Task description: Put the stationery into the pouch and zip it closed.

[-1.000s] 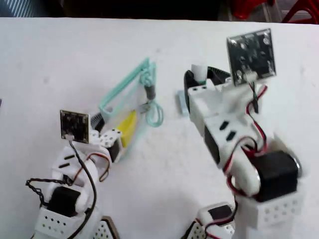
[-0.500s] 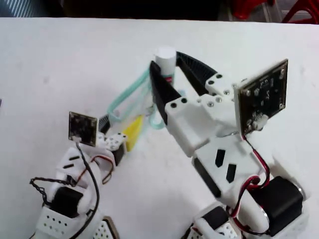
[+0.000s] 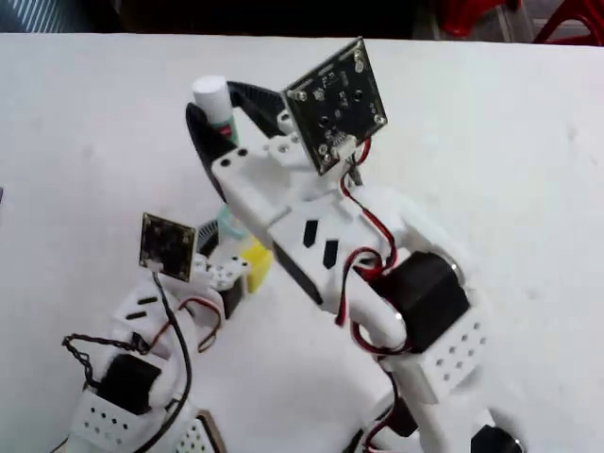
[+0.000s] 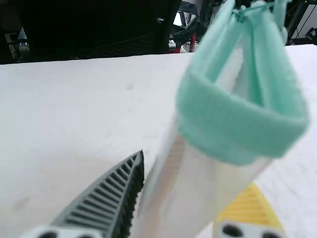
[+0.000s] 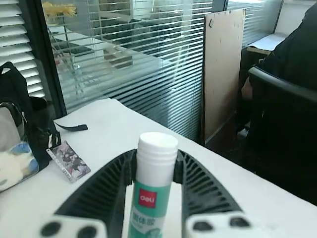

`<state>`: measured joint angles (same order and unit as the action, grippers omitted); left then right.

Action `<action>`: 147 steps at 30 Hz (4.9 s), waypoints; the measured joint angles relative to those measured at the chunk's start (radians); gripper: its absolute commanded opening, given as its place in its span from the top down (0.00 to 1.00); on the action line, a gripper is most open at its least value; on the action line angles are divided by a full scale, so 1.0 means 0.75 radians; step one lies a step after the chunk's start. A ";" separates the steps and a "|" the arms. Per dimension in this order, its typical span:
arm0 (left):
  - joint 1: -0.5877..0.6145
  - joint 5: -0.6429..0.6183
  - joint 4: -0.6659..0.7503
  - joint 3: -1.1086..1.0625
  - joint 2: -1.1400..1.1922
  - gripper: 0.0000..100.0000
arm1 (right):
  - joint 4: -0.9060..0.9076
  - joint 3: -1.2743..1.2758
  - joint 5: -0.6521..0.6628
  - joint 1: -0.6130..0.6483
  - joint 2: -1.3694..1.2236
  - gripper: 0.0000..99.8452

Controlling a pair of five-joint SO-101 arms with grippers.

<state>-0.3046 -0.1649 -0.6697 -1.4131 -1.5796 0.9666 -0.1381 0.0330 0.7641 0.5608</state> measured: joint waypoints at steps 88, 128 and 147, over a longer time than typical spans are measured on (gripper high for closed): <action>0.090 0.000 0.025 0.000 0.012 0.88 | 0.317 0.344 0.137 -0.681 0.084 0.83; 0.143 -0.002 0.033 0.000 0.012 0.92 | -0.010 0.080 0.137 -0.685 -1.455 0.90; 0.125 0.000 0.033 0.000 0.012 0.92 | 0.033 -0.100 0.137 -0.757 -1.590 0.98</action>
<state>-0.2110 -0.1649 -0.6452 -1.4131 -1.5704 0.9912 -0.2133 0.1358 0.1964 -0.6314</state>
